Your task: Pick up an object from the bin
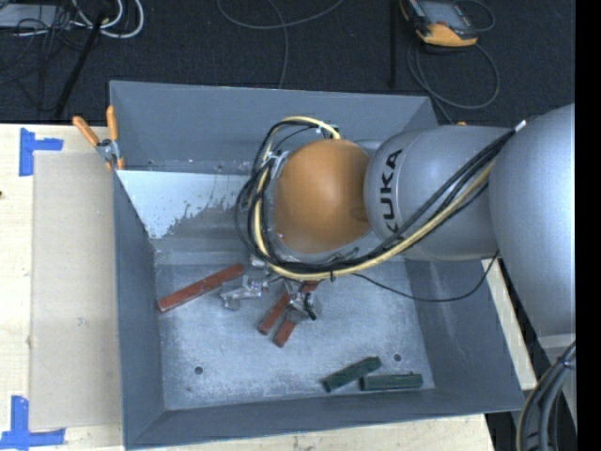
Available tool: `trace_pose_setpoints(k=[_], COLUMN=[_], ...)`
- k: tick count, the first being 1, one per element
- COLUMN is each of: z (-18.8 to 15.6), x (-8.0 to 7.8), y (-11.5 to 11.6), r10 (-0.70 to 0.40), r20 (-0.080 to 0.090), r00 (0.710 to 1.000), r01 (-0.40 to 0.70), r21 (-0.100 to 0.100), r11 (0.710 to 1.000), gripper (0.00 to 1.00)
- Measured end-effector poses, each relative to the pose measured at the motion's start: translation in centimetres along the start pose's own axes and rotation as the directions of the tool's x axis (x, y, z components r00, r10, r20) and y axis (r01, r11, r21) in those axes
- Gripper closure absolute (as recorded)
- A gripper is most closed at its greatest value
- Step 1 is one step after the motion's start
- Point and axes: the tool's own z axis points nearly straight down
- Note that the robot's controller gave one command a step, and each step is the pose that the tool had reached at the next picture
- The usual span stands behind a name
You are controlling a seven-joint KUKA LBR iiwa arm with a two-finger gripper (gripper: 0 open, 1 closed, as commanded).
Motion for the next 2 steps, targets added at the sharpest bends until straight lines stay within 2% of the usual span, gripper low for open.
trace_pose_setpoints(k=[1,2], z=[-5.0,0.1], x=[2.1,7.5], y=[1.4,1.9], r10=[-0.196,-0.175], r20=[0.002,0.006], r00=[0.981,0.985], r01=[0.196,0.175], r21=[0.003,0.0], r11=[0.981,0.985], gripper=[0.0,0.0])
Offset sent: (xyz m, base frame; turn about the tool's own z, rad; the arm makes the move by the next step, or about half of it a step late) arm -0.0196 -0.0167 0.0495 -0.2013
